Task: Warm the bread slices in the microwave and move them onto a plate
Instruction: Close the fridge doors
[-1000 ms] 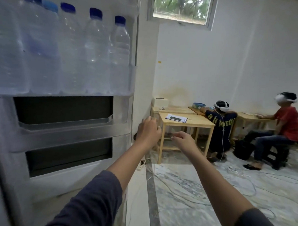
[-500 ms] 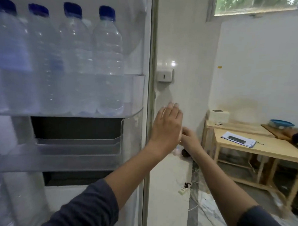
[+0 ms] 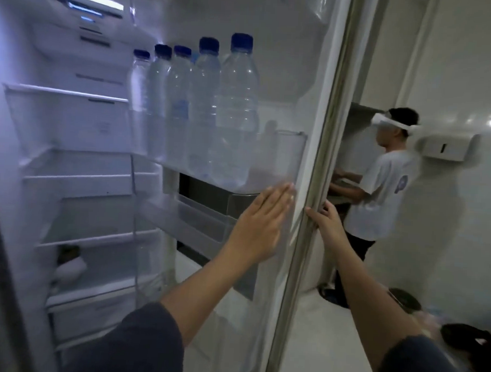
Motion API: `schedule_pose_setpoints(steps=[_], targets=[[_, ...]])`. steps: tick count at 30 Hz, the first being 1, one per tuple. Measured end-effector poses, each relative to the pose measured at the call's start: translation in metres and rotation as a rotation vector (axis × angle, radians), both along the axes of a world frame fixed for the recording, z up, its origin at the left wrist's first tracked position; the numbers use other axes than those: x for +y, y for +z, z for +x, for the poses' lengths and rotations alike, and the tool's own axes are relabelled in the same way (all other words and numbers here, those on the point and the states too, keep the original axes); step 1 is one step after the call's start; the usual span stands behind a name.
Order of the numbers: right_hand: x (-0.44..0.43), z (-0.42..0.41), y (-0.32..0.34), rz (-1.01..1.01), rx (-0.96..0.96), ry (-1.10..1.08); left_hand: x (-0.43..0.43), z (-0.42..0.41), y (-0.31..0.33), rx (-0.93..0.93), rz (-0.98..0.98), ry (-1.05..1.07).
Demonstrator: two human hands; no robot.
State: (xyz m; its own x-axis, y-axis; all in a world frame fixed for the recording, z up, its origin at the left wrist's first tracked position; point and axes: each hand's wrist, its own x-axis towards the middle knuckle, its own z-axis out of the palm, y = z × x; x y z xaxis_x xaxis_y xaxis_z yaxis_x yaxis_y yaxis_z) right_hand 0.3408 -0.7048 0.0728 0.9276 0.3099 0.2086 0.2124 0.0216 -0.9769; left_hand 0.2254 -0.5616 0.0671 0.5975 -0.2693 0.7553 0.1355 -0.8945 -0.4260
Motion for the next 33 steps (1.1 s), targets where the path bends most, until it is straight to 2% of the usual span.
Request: schedule_pose_setpoints(steps=[10,17,23,27,30,33], targets=[[0.005,-0.02,-0.027,0.028,-0.1,0.006,0.014,-0.02,-0.013,-0.17,0.079,0.116],[0.04,-0.099,-0.035,0.154,-0.203,-0.15,0.058,-0.073,-0.018,-0.222,0.063,0.054],[0.082,-0.185,-0.039,0.086,-0.285,-0.279,0.117,-0.126,-0.02,-0.205,0.029,-0.017],[0.111,-0.227,-0.045,0.01,-0.383,-0.279,0.151,-0.161,-0.03,-0.218,-0.105,-0.023],[0.128,-0.245,-0.048,-0.039,-0.516,-0.244,0.166,-0.182,-0.032,-0.283,-0.3,-0.048],[0.141,-0.255,-0.045,-0.045,-0.648,-0.17,0.17,-0.197,-0.019,-0.339,-0.518,-0.167]])
